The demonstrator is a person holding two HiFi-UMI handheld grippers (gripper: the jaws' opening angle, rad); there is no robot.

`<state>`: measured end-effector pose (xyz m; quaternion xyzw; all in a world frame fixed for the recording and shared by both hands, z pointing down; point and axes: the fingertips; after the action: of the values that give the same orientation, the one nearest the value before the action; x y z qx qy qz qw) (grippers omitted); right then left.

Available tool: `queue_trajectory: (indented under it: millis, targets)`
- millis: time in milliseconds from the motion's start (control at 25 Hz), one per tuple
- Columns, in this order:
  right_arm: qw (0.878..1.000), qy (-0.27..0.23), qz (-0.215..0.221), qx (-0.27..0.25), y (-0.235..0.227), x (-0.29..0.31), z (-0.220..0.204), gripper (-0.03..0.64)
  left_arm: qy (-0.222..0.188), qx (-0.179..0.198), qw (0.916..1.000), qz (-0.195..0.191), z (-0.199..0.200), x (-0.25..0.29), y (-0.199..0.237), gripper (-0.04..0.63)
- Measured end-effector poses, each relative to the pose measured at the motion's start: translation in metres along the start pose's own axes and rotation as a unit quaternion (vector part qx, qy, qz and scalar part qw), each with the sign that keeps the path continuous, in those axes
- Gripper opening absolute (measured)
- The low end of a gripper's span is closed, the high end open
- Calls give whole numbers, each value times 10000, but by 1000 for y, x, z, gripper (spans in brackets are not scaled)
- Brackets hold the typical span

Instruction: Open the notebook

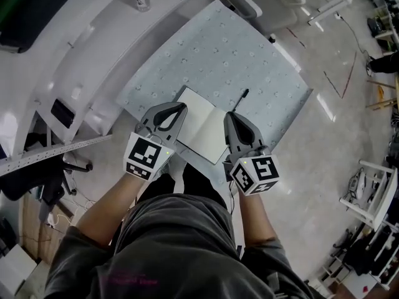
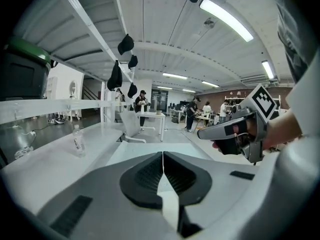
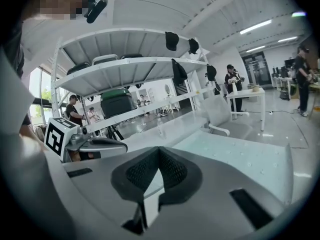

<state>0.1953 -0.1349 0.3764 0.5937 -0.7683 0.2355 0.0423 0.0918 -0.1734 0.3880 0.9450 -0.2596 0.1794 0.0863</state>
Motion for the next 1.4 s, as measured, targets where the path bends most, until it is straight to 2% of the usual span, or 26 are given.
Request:
queue_trajectory:
  millis: [440, 800, 1400]
  targets:
    - [9978, -38, 578, -317, 44, 31, 29, 3, -211, -140, 9970, 736, 13, -47, 49, 2]
    - [9954, -82, 837, -460, 75, 38, 41, 3, -513, -241, 9926, 1071, 30, -89, 70, 2]
    - [9922, -95, 1078, -626, 101, 39, 51, 3, -614, -373, 9882, 1354, 28, -124, 87, 2]
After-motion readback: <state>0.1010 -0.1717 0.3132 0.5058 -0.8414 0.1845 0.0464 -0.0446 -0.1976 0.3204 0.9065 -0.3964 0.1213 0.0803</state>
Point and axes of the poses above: the fingertips, and each gripper's own axes: x forward along the fingers, y to its left, z out of its top, and after that the axes turned 2 degrees about x, right-handed
